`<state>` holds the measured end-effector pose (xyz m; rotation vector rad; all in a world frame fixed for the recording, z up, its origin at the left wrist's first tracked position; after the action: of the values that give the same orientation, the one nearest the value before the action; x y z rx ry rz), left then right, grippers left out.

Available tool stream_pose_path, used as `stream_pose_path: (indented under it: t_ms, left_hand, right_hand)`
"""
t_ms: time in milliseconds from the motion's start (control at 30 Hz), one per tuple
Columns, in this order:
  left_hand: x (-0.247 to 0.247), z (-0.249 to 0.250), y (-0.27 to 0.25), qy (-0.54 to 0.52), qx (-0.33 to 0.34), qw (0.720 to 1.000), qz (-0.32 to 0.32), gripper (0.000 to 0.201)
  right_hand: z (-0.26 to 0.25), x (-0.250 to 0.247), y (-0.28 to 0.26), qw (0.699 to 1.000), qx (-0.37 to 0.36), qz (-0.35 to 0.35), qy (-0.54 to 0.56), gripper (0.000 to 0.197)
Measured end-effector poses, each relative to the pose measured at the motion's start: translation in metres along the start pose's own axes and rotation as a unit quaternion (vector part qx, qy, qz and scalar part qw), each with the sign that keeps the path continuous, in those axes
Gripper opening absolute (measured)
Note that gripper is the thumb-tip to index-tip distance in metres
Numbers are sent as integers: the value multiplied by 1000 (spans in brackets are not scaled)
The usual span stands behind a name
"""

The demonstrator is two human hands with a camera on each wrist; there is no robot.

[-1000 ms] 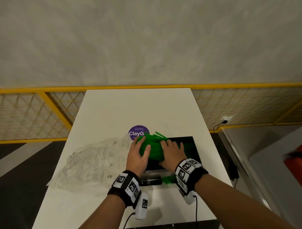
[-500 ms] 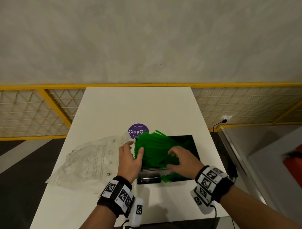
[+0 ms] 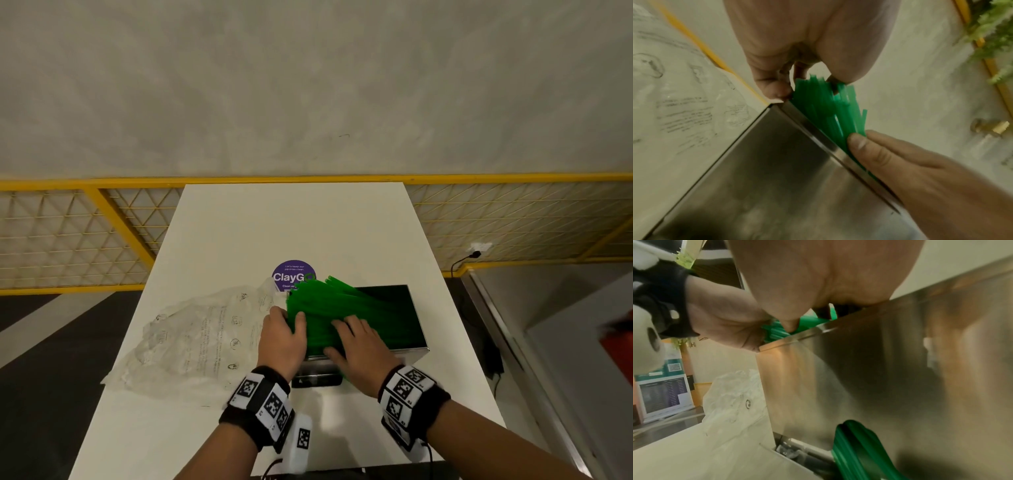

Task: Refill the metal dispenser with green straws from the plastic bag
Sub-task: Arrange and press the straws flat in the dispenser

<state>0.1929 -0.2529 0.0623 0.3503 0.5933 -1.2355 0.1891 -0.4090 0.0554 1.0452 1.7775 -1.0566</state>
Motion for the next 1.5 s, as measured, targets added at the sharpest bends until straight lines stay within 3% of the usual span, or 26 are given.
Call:
stream_pose_path:
  t_ms: [133,300,533,767,1000,1100,1233,1367,1500]
  left_hand:
    - [-3,11,-1,25,18,999,9,25]
    - [-2,23,-2,31,23,999,-2,24]
    - [0,35,-9,-59,23,998,2,6]
    - [-5,33,-6,-91,35,995,26,13]
    - [-12,33,-8,-132,56,988,63,24]
    - [-14,25,-6,-149,46,985,70,24]
    - [-23,28,-3,-92,63,991,75,8]
    - [-23,16,2,-113,22,992,46,33]
    - [-8,6,5,-140,-13,990,-13,29]
  right_hand:
    - [-2,1,1,1000,-8,-6,11,77]
    - [6,0,10,999,34,-6,25,90]
    - [5,-6,13,993,40,-25,105,72]
    - [-3,-11,28,993,29,-82,76,79]
    - [-3,-14,27,983,25,-100,149,53]
    - [-9,-20,28,990,12,-93,106,54]
    - [-14,-19,29,994,-2,-84,65,58]
    - [-15,-26,31,998,-12,-59,25,57]
    - [-20,-26,31,998,-23,-27,-53,60]
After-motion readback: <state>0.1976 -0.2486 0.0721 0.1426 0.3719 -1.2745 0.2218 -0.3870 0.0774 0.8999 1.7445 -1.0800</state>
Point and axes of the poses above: each hand's wrist, its own y-axis towards the middle knuckle, its own x-axis out of the palm, z = x × y, the point moved 9 cm from there along y, towards the middle knuckle, and after that the axes turned 7 degrees about x, right-handed, at the moved point
